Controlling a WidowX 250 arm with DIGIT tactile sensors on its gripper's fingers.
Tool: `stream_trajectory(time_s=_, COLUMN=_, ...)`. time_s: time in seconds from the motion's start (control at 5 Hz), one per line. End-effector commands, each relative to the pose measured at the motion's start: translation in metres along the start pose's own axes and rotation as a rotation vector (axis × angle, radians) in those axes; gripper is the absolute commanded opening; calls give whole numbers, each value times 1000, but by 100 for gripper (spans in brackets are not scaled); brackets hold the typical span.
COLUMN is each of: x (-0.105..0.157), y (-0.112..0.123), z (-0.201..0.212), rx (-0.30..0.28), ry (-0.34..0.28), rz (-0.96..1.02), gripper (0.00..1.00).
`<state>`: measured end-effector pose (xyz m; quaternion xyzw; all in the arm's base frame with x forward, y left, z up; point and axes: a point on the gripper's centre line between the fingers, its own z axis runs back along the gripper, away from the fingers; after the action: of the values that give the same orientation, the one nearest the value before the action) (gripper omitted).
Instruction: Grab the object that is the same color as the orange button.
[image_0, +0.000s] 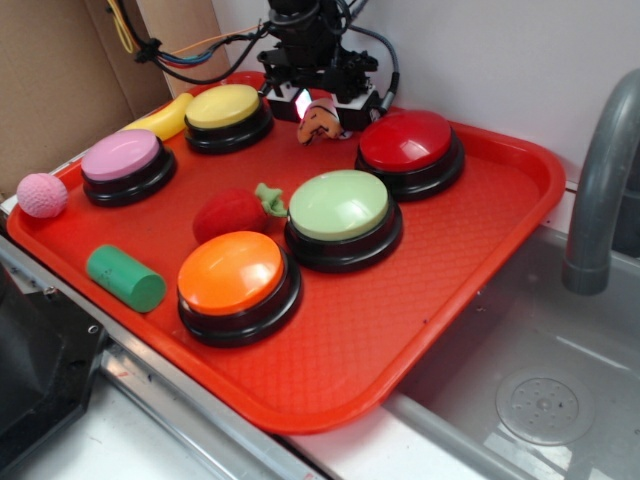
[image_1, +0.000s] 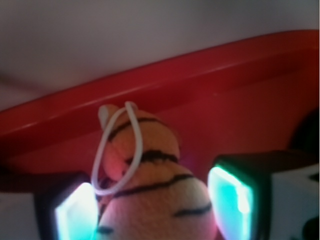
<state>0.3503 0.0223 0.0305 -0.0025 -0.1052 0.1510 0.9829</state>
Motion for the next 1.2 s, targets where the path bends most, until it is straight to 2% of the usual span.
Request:
stream_trajectory(time_s=0.0, x=17, y=4, z=28, rx=-25, ry=-58, rz=27, gripper=0)
stream_trajectory(time_s=0.2, x=16, y=10, z=59, rx=22, ry=-65, rz=-4, gripper=0)
stream_trajectory(time_s=0.4, x=3, y=19, z=99, rx=65, ry=-10, rz=-72, gripper=0)
stream_trajectory(time_s=0.6, x=-16, y=28, z=120, rx=62, ry=29, rz=-75, gripper=0)
stream_trajectory(time_s=0.8, x=-47, y=43, z=132, rx=64, ry=125, rz=-37, gripper=0)
stream_trajectory(time_s=1.0, x=-74, y=49, z=133, rx=84, ry=172, rz=-10, gripper=0)
